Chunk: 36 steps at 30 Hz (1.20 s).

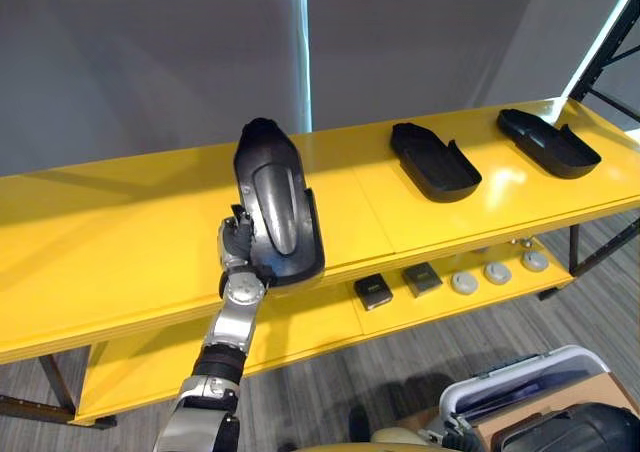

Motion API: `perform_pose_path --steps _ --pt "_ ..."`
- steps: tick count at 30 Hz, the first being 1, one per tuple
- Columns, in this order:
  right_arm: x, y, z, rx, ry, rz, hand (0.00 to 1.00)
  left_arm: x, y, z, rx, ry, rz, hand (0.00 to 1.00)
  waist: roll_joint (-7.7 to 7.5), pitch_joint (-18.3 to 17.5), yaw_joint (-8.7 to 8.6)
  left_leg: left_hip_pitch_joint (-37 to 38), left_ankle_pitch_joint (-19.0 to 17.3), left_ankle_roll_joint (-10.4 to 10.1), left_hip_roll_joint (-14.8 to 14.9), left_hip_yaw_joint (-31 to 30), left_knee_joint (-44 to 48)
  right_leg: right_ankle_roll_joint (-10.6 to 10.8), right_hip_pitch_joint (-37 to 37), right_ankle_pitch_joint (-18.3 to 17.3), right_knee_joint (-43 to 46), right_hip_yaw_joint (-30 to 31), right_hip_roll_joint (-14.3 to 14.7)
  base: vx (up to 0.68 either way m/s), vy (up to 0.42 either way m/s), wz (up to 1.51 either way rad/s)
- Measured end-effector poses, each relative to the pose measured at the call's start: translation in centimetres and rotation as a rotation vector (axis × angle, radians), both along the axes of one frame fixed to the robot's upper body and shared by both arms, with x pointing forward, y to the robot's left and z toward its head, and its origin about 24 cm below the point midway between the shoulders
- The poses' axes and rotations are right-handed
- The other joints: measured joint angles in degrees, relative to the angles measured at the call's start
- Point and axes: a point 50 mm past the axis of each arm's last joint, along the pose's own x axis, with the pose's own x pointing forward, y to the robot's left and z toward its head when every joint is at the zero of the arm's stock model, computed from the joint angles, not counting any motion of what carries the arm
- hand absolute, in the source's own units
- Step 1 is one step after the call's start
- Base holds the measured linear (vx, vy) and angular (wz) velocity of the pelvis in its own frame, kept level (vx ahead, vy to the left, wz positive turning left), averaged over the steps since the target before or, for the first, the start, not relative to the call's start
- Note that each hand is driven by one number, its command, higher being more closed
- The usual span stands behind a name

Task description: Walk over and take plastic housings, then place them on the shelf

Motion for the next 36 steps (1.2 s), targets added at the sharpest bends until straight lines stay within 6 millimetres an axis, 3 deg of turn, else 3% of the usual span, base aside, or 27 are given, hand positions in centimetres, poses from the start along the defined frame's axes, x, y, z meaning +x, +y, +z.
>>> perform_pose_path --steps 6,10,14,20,29,34,35,36 --pt "0.9 0.1 0.3 0.002 -0.034 0.031 0.00 2.2 2.0 2.5 0.043 -0.037 0.052 0.00 0.24 0.64 -1.39 -0.14 0.22 0.49 0.20 0.15 0.41 -1.31 -0.67 -0.40 0.55 -0.50 0.18 0.11 0.008 0.02" --pt "1.5 0.1 0.5 -0.001 -0.060 0.046 0.00 3.1 2.2 4.0 0.039 -0.076 0.078 0.00 0.32 2.19 -1.68 -0.24 0.20 0.46 0.27 0.16 0.74 -1.62 -1.00 -0.99 1.52 -0.72 0.13 0.01 0.001 0.01" --pt "1.9 0.1 0.6 -0.002 -0.075 0.049 0.00 3.1 3.0 4.3 0.045 -0.083 0.098 0.00 0.41 2.43 -2.73 -1.02 0.15 0.39 0.43 -0.15 1.00 -1.60 -1.88 -1.42 2.15 -1.06 0.12 -0.04 -0.020 0.05" --pt "1.9 0.0 0.7 0.000 -0.080 0.038 0.00 3.2 2.7 4.9 -0.075 -0.137 0.141 0.00 0.62 3.22 -2.75 -1.09 -0.18 -0.09 0.70 -0.16 1.71 -1.66 -1.94 -1.57 3.09 -1.33 0.13 -0.09 -0.022 0.02" --pt "1.9 -0.1 0.7 -0.013 -0.077 0.030 0.00 1.3 1.2 6.1 -0.259 -0.311 0.191 0.00 1.15 3.45 -2.73 -1.05 0.20 0.19 0.73 -0.29 1.42 -1.84 -1.79 -1.05 2.78 -1.59 0.16 -0.02 -0.005 0.01" --pt "1.7 -0.2 0.6 -0.015 -0.068 0.025 0.00 -1.5 -0.2 7.1 -0.244 -0.436 0.137 0.00 1.48 3.37 -2.60 0.08 1.10 0.80 0.52 -1.12 0.44 -1.65 0.00 -0.71 1.51 -2.40 0.09 0.02 0.011 0.09" --pt "1.7 -0.2 0.6 -0.014 -0.067 0.025 0.00 -1.9 -0.6 7.1 -0.220 -0.443 0.118 1.00 1.60 3.27 -2.56 0.06 1.09 0.81 0.51 -1.17 0.44 -1.65 0.27 -0.71 1.31 -2.65 0.06 0.01 0.013 0.17" --pt "1.6 -0.2 0.6 -0.014 -0.065 0.022 0.00 -2.6 -1.1 6.9 -0.189 -0.448 0.088 1.00 1.88 2.93 -2.46 -0.04 1.09 0.81 0.47 -1.37 0.43 -1.60 0.31 -0.68 1.03 -2.96 0.00 0.00 0.007 0.12"
